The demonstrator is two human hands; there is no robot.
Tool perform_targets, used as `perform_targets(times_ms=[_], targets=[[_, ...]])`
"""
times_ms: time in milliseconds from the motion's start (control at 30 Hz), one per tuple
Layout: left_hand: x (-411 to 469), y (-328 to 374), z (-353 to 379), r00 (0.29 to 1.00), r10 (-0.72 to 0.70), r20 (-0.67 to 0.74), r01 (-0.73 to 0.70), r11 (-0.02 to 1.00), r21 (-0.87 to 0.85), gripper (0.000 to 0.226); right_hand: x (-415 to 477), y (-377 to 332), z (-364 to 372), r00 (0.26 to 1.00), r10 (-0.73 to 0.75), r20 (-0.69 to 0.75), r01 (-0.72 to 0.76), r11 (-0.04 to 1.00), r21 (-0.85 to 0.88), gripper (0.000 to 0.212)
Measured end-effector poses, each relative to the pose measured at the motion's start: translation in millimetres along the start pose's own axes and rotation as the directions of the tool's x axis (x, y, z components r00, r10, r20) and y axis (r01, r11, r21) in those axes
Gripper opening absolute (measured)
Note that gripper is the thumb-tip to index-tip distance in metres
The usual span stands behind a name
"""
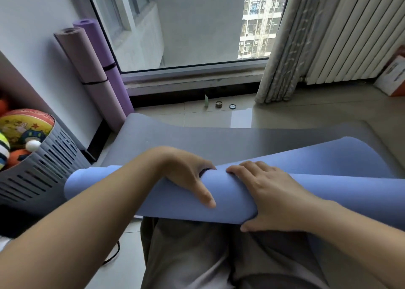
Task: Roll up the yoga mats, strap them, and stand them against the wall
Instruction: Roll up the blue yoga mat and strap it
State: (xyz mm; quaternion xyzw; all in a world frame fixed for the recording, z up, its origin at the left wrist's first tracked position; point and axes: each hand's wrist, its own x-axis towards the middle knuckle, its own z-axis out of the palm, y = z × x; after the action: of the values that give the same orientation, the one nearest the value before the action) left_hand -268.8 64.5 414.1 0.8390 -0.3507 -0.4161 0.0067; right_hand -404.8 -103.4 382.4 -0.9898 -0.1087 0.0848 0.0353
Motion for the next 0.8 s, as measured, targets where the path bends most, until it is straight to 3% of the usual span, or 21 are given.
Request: perform_targets(times_ms=[67,167,233,333,433,500,567,667,800], targets=[[-6,-3,3,0.978,0.035,-0.206,-0.035,0.999,0.003,0.086,13,14,-6,0.998,0.031,0.055,-0.037,0.995,0.097,0.099],[-9,-1,16,0.848,0.111,-0.519,-0.039,0.988,0.147,0.066,42,38,-18,0.973,0.015,0.23,-0.092,0.941,0.326,0.092],[-5,2,33,0.743,0.162,-0.649,-0.043,0.98,0.196,0.047,59,52,-21,0.941,-0.006,0.339,-0.158,0.876,0.455,0.09],[1,-3,55,0.668,0.211,-0.713,-0.012,0.962,0.274,0.069,70,57,-22,0.918,0.005,0.396,-0.219,0.841,0.495,0.091],[3,-9,59,0.714,0.205,-0.669,0.045,0.941,0.335,0.088,57,38,-20,0.979,0.055,0.197,-0.122,0.93,0.348,0.102],[6,-11,54,0.73,0.195,-0.655,0.045,0.942,0.332,0.092,39,22,-6,0.999,0.04,-0.032,-0.038,0.998,0.049,0.109],[10,-9,49,0.745,0.187,-0.64,0.057,0.938,0.341,0.097,28,9,14,0.988,0.046,-0.149,-0.07,0.985,-0.158,0.12],[16,-5,46,0.804,0.155,-0.574,0.113,0.908,0.404,0.107,32,11,32,0.945,0.077,-0.319,-0.129,0.981,-0.144,0.118],[21,-4,35,0.825,0.144,-0.546,0.126,0.895,0.428,0.103,43,17,13,0.975,0.082,-0.205,-0.11,0.985,-0.13,0.097]])
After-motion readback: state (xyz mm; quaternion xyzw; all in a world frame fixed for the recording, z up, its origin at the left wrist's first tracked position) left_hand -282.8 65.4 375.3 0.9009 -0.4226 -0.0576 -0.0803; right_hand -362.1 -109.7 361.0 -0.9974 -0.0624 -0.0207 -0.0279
